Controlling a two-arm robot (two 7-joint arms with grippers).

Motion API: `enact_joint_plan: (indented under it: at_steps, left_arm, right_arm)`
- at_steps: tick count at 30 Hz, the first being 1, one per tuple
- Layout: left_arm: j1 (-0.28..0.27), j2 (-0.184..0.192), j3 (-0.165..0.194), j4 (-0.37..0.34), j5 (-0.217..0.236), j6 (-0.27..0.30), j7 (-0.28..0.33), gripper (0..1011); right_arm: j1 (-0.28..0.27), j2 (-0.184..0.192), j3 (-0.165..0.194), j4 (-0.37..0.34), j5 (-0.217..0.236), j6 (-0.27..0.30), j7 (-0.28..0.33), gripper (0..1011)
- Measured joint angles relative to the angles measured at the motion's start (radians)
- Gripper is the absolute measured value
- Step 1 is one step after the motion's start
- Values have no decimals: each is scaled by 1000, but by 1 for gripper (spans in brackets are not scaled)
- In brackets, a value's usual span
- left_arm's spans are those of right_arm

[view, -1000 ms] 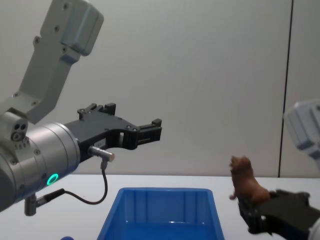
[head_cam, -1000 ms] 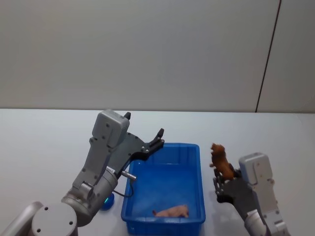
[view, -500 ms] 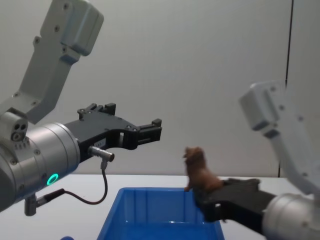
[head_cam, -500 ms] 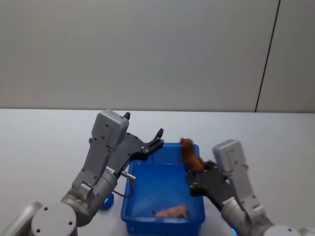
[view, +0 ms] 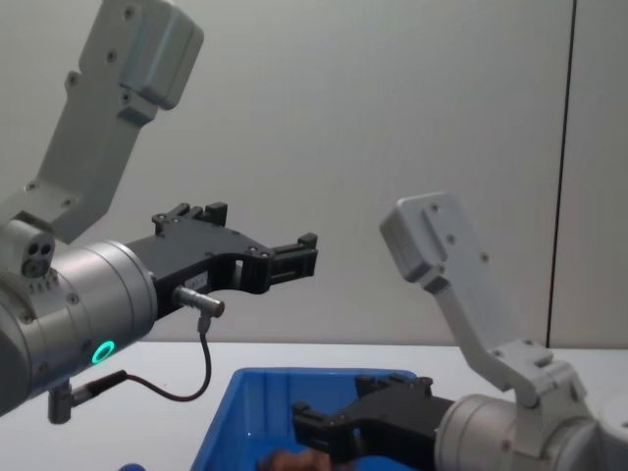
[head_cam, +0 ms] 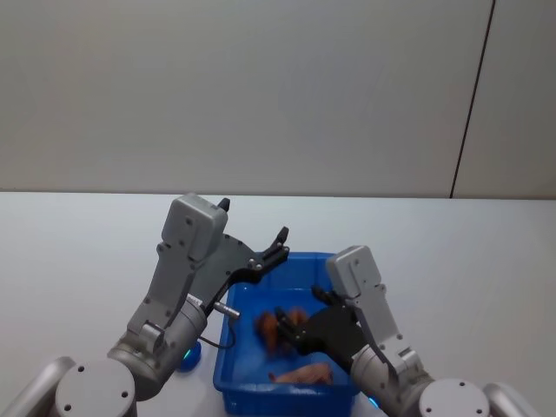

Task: Pick up the two dolls from the table and place them into the box.

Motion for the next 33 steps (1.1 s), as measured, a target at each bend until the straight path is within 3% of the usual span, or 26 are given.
enact_joint_plan:
  at_steps: [5,12,33]
  left_arm:
    - [0,0,0,0,0,0,0,1001]
    - [0,0,0,0,0,0,0,1001]
    - [0,0,0,0,0,0,0,1001]
  right_arm:
    - [6,-5,-3,12,-8,-7,-6,816]
    - [-17,7,-1,-16,-18,-38,-61,996]
    - [-160,113,59,-199,1,-76,-265,1001]
